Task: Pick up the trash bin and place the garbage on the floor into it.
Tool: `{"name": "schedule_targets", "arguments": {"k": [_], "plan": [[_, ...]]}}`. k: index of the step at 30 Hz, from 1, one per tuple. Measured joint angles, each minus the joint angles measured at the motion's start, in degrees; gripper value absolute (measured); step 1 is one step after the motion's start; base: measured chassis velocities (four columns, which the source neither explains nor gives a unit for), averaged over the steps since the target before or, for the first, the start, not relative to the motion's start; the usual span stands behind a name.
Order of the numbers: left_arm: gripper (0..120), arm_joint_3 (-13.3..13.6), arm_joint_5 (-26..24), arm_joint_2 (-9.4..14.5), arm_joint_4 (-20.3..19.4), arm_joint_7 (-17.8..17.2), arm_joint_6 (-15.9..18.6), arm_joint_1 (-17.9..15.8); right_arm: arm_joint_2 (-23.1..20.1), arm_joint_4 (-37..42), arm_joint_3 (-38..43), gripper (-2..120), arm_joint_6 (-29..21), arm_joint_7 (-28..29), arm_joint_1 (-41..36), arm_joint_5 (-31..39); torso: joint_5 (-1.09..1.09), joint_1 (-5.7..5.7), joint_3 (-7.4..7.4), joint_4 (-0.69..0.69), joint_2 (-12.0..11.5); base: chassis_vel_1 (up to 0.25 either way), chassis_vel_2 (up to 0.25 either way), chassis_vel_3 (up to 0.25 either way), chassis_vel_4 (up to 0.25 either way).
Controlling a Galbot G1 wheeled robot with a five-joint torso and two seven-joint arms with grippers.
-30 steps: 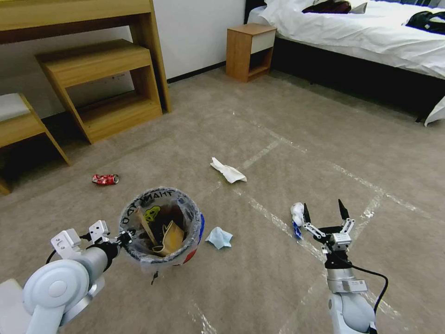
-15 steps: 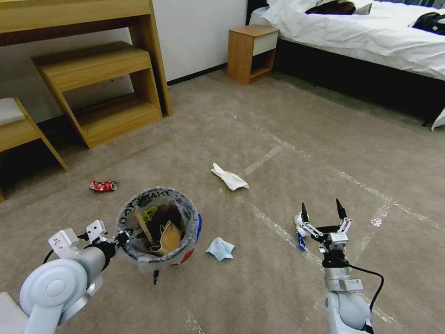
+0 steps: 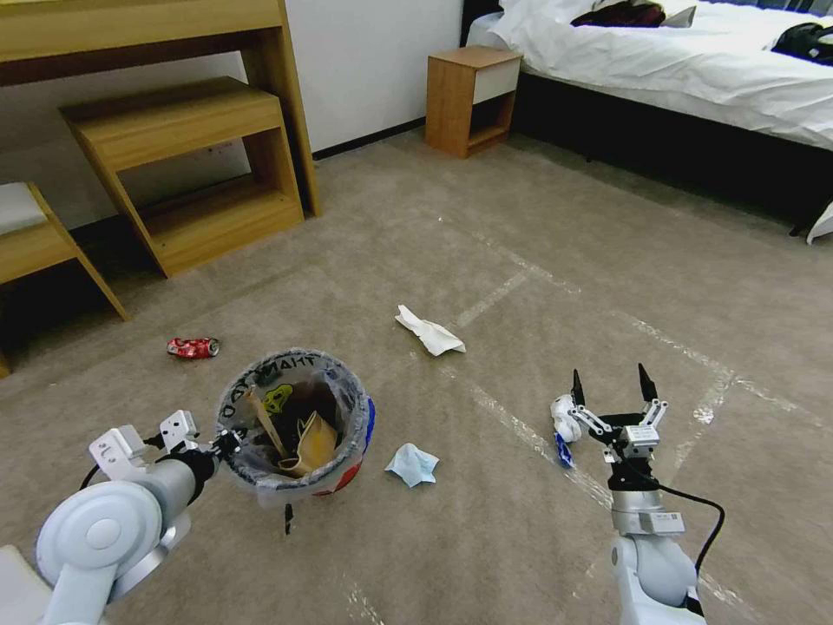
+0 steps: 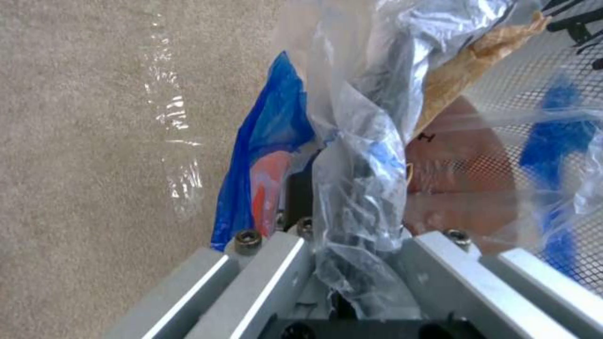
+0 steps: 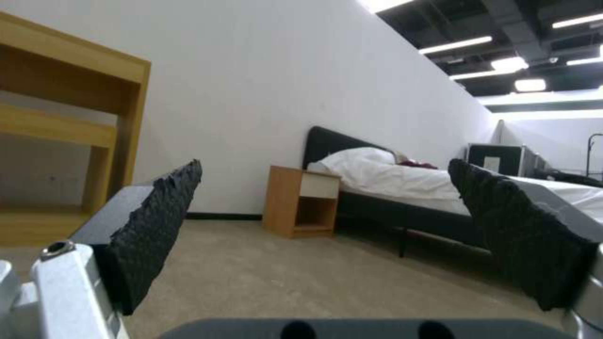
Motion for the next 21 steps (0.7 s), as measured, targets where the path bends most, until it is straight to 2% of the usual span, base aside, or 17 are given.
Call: {"name": "schedule_targets", "arguments": {"k": [5, 13, 16, 17, 18, 19, 20, 21], "plan": [[0, 0.0, -0.1, 0.2, 0.0, 0.1, 0.0, 0.0, -1.3, 0.0, -0.2, 100, -0.8, 0.6, 0.6, 0.0, 0.00, 0.00, 0.00, 0.00, 0.0, 0.000, 0.000, 0.000, 0.000], [0, -0.3, -0.4, 0.4, 0.0, 0.2, 0.0, 0.0, -7.9, -0.1, -3.7, 100, -3.7, 0.9, 3.1, 0.1, 0.01, 0.00, 0.00, -0.01, 0.0, 0.000, 0.000, 0.000, 0.000], [0, -0.4, -0.5, 0.5, 0.0, 0.3, 0.0, 0.0, -13.8, -2.6, -8.8, 100, -5.0, -0.4, 7.8, 1.6, 0.02, 0.00, 0.00, 0.00, 0.0, 0.000, 0.000, 0.000, 0.000], [0, -0.4, -0.5, 0.5, 0.0, 0.3, 0.0, 0.0, -13.8, -2.6, -8.8, 100, -5.0, -0.4, 7.8, 1.6, 0.02, 0.00, 0.00, 0.00, 0.0, 0.000, 0.000, 0.000, 0.000], [0, -0.6, -0.5, 0.5, 0.0, 0.3, 0.0, 0.1, -16.3, -3.8, -10.7, 100, -5.3, -1.7, 9.6, 2.1, 0.03, 0.00, 0.01, 0.00, 0.0, 0.000, 0.000, 0.000, 0.000], [0, -0.9, -0.5, 0.6, -0.2, 0.3, 0.0, 0.2, -21.4, -5.8, -14.2, 100, -5.9, -4.8, 12.5, 3.6, 0.03, 0.00, 0.01, 0.01, 0.0, 0.000, 0.000, 0.000, 0.000], [0, -1.1, -0.5, 0.7, -0.3, 0.4, 0.0, 0.3, -23.7, -6.6, -15.8, 100, -6.2, -6.0, 13.6, 4.6, 0.00, 0.00, 0.01, 0.02, 0.0, 0.000, 0.000, 0.000, 0.000], [0, -1.1, -0.5, 0.7, -0.3, 0.4, 0.0, 0.3, -23.7, -6.6, -15.8, 100, -6.2, -6.0, 13.6, 4.6, 0.00, 0.00, 0.01, 0.02, 0.0, 0.000, 0.000, 0.000, 0.000]]}}
